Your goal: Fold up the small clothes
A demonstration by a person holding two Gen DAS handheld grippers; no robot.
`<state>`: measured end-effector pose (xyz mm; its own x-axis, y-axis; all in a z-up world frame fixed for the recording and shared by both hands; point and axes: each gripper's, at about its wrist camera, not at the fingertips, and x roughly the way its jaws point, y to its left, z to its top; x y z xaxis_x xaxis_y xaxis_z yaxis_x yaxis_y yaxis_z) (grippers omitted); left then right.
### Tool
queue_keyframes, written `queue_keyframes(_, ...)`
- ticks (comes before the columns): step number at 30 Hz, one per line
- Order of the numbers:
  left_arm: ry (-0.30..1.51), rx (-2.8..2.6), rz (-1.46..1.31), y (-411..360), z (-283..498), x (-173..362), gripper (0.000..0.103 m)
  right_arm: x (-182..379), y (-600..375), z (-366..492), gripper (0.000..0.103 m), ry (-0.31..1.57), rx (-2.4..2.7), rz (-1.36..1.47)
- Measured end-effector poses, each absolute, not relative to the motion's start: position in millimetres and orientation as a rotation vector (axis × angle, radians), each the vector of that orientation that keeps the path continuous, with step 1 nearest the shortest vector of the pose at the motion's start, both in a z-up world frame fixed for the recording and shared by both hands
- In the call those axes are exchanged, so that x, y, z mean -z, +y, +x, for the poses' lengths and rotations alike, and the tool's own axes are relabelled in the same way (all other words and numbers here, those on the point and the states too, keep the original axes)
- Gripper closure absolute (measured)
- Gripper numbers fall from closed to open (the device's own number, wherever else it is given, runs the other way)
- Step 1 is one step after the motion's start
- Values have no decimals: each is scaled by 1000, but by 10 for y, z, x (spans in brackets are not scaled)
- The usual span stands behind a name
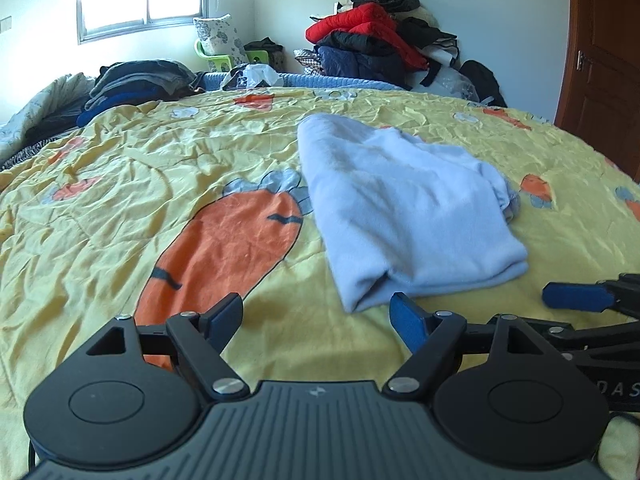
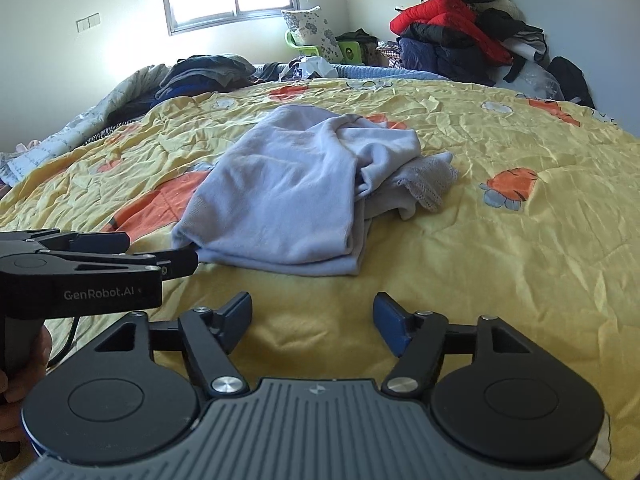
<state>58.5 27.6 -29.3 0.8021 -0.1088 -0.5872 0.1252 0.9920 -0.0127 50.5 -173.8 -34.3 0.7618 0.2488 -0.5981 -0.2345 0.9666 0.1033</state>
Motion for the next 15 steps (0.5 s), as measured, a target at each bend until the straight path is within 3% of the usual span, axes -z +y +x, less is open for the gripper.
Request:
queue_keyframes(6, 625, 83, 29, 390, 462, 354, 22, 377, -1640, 358, 21, 637, -231, -10)
queue_keyframes(15, 639, 33, 4, 473, 448, 385, 10, 394, -1679, 272, 6, 624, -90, -25)
